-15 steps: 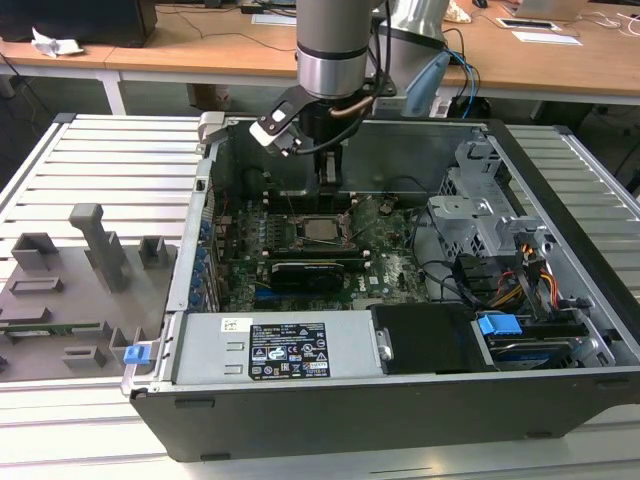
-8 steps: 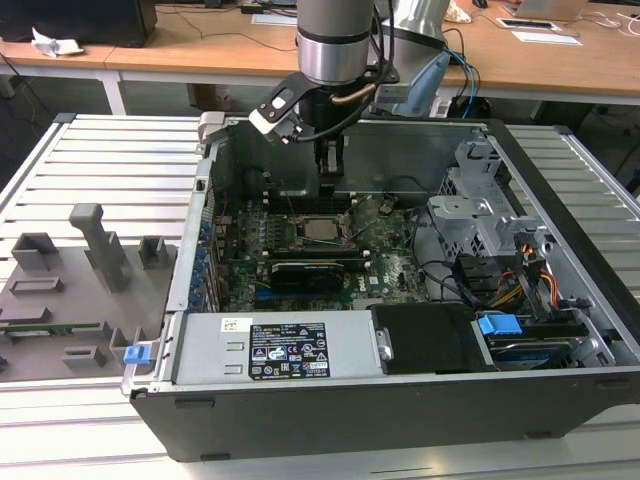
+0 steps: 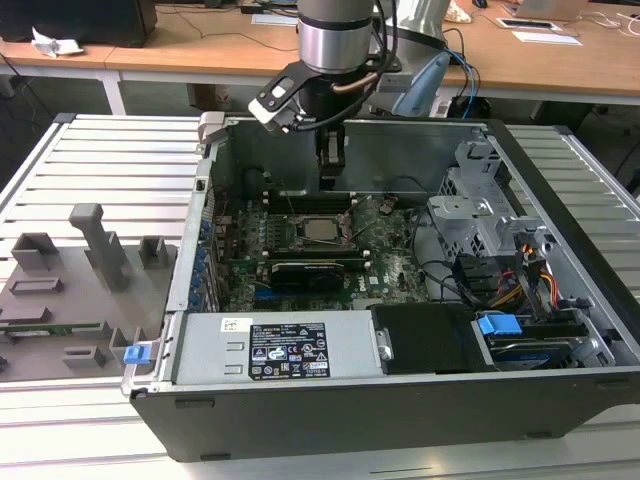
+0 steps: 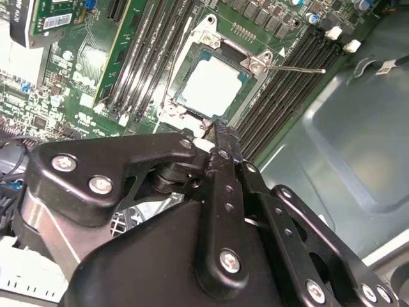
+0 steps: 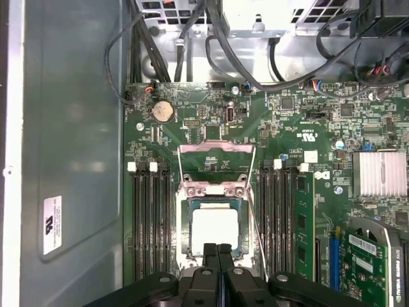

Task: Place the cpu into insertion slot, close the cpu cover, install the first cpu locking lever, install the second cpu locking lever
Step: 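Close the cpu cover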

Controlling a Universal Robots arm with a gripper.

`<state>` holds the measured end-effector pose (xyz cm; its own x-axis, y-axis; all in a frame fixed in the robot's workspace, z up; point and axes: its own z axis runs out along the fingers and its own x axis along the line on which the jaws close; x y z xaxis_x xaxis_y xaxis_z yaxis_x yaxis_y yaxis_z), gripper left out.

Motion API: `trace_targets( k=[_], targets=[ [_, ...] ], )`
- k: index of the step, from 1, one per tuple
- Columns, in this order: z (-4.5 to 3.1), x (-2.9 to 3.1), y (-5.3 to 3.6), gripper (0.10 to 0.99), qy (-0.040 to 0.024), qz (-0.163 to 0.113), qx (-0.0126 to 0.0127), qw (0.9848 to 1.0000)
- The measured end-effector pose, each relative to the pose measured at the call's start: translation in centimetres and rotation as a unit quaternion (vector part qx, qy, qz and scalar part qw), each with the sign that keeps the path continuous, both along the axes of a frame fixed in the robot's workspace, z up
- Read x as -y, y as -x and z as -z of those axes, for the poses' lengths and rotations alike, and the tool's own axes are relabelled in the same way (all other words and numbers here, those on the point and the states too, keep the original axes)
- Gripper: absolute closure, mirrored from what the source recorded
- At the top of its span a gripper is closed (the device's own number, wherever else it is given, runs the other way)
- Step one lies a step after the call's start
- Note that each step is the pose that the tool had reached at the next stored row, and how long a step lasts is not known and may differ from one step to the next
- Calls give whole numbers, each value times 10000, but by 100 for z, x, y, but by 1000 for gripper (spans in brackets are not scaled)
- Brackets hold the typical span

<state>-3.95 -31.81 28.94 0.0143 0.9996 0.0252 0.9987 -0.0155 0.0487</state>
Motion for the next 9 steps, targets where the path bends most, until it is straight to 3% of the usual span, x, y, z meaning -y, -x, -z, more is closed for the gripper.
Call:
trace_targets(
  k=[3,5,9],
  targets=[
    [-121,0,0,980,0,0,0,10000],
    [-127,0,-7,980,-1,0,0,10000],
    [-128,0,-101,980,0,0,-1,10000]
  ],
)
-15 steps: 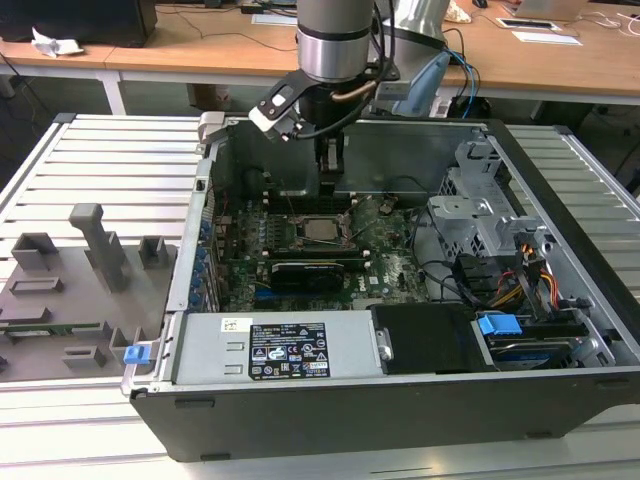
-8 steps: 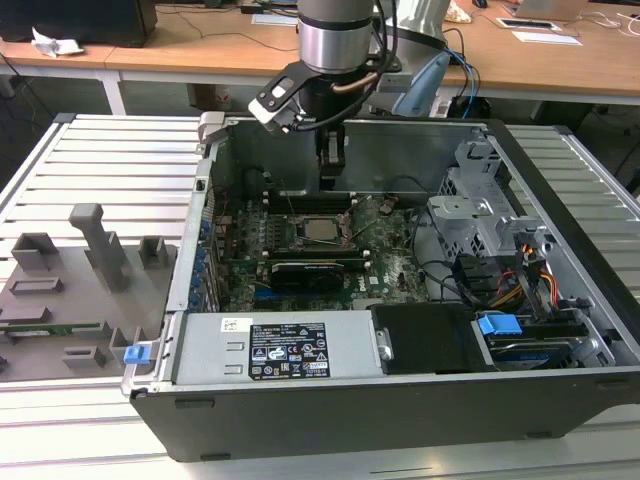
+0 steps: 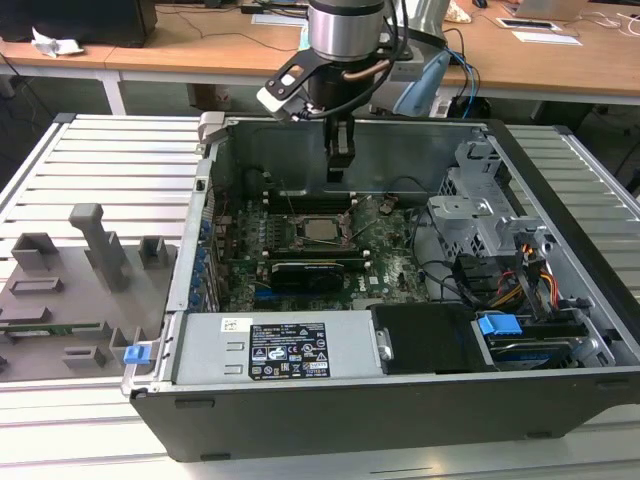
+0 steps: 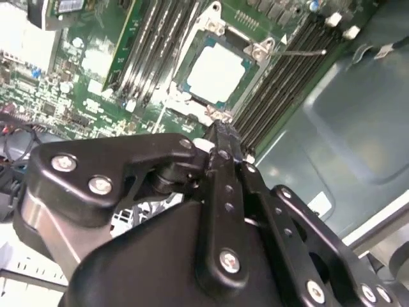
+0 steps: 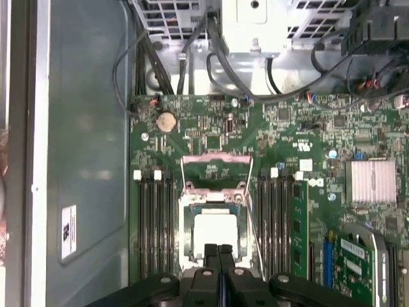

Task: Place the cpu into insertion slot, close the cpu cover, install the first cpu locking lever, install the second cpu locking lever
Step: 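Close the cpu cover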

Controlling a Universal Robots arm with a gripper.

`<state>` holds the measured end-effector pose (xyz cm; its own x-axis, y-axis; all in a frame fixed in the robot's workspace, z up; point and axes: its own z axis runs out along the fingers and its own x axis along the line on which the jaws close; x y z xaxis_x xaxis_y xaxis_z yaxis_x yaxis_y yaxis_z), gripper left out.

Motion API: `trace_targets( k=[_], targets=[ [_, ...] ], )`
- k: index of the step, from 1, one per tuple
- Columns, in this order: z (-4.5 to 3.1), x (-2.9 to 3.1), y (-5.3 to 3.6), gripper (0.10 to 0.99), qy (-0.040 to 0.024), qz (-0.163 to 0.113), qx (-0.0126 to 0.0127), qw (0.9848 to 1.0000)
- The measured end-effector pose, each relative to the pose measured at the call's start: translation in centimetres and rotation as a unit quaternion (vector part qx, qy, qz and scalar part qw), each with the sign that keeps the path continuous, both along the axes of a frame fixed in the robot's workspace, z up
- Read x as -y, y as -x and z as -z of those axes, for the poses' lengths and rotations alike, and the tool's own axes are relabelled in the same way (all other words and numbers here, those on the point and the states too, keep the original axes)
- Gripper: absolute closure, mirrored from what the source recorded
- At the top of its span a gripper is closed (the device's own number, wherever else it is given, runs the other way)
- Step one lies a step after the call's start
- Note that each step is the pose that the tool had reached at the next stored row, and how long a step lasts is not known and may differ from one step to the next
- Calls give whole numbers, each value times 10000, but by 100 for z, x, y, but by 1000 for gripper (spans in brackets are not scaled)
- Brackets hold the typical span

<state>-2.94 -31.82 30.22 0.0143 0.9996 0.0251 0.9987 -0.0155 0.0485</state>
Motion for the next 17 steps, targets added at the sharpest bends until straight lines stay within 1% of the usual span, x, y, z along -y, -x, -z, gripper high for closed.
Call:
trace_targets(
  k=[4,10,17],
  targets=[
    [1,-1,-21,980,0,0,1,10000],
    [1,-2,-106,980,0,1,1,10000],
    [1,-2,-245,980,0,0,-2,10000]
  ],
)
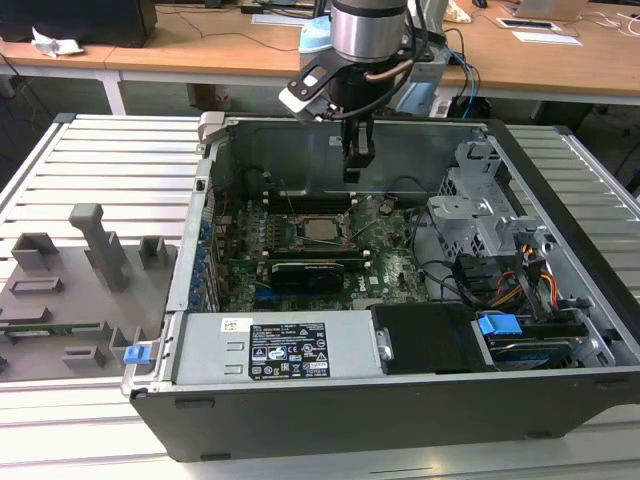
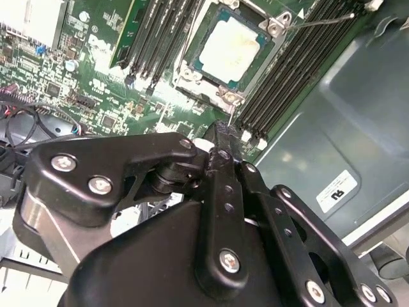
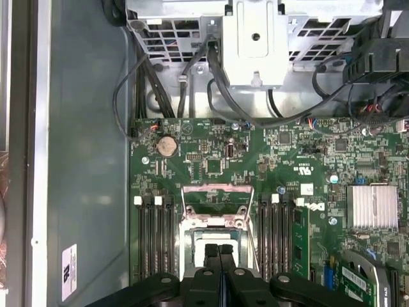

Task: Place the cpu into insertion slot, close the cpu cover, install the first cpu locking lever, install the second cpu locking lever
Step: 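Close the cpu cover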

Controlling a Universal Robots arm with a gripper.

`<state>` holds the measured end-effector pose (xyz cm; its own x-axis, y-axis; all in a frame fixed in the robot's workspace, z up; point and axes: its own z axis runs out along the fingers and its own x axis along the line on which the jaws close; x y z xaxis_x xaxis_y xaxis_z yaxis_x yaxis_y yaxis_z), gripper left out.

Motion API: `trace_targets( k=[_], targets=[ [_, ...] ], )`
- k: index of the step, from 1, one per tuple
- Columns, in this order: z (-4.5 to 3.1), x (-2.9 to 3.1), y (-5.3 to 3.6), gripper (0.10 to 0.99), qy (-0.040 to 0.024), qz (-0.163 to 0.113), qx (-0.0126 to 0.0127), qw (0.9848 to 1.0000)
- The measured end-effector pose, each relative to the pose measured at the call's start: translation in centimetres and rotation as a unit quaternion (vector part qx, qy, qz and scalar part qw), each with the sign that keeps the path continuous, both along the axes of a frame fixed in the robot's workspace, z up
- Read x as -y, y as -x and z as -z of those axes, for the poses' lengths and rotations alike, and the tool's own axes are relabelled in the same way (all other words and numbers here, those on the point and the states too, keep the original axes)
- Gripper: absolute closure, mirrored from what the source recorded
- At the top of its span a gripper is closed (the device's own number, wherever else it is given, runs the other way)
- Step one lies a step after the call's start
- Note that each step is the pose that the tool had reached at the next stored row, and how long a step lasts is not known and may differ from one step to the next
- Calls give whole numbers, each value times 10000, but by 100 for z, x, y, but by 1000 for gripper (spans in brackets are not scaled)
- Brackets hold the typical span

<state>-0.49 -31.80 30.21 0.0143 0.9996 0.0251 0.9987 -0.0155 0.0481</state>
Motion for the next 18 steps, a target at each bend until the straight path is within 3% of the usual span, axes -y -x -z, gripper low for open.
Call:
trace_targets(
  k=[18],
  targets=[
    [1,0,-325,980,-1,0,-15,10000]
  ],
)
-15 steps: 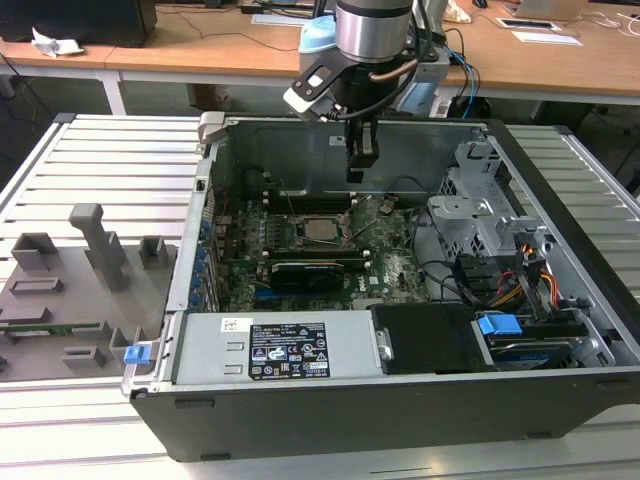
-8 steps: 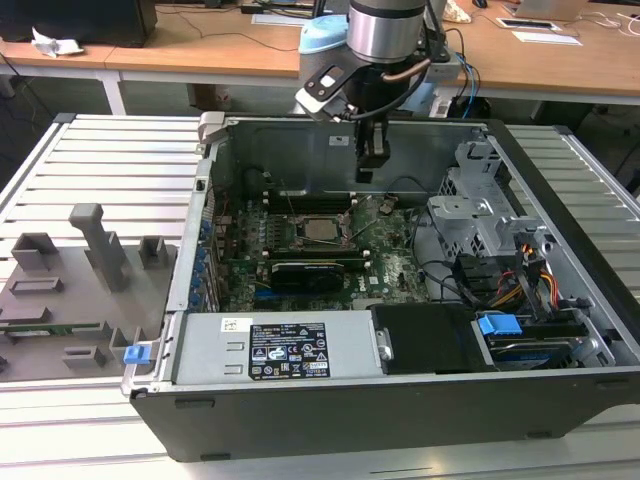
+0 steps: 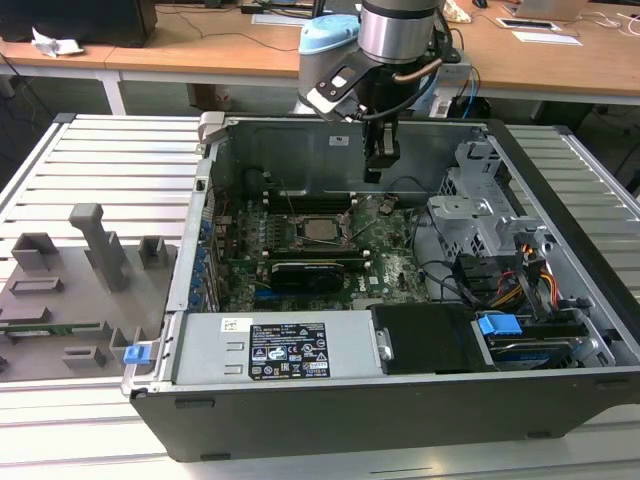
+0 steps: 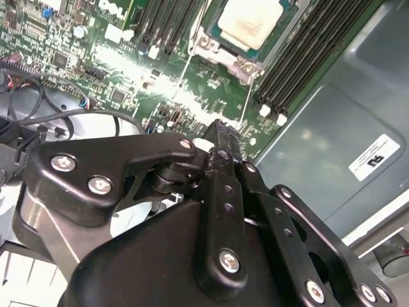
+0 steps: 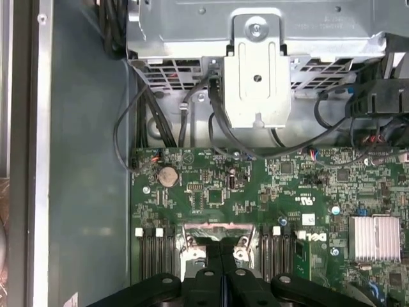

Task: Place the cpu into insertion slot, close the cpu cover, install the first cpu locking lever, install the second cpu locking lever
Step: 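Close the cpu cover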

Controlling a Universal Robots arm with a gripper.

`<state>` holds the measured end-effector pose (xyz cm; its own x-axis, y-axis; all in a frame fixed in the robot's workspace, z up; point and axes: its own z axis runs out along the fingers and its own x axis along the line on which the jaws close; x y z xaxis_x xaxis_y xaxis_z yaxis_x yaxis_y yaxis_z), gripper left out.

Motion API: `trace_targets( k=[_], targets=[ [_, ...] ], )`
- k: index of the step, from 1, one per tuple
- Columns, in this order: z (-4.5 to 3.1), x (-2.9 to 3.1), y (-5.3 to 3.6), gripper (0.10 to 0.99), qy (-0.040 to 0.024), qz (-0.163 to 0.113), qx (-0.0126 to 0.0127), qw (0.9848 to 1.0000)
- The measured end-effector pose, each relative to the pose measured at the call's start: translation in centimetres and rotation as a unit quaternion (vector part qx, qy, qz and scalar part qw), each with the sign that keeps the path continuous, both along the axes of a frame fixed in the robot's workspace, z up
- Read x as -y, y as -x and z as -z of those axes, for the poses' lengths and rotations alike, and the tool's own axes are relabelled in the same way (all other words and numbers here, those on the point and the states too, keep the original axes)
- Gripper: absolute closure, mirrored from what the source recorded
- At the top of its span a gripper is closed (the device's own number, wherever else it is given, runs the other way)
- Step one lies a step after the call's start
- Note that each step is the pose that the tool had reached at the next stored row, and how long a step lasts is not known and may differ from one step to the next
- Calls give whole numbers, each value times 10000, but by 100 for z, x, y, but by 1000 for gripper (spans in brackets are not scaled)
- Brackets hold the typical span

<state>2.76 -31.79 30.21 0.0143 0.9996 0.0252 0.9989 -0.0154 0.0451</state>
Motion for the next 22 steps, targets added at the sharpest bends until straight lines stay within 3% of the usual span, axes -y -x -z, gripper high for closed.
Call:
trace_targets(
  k=[2,5,22],
  targets=[
    [0,0,-73,980,0,0,-7,10000],
    [0,0,-110,980,0,1,-9,10000],
    [44,11,-127,980,0,-31,-13,10000]
  ],
)
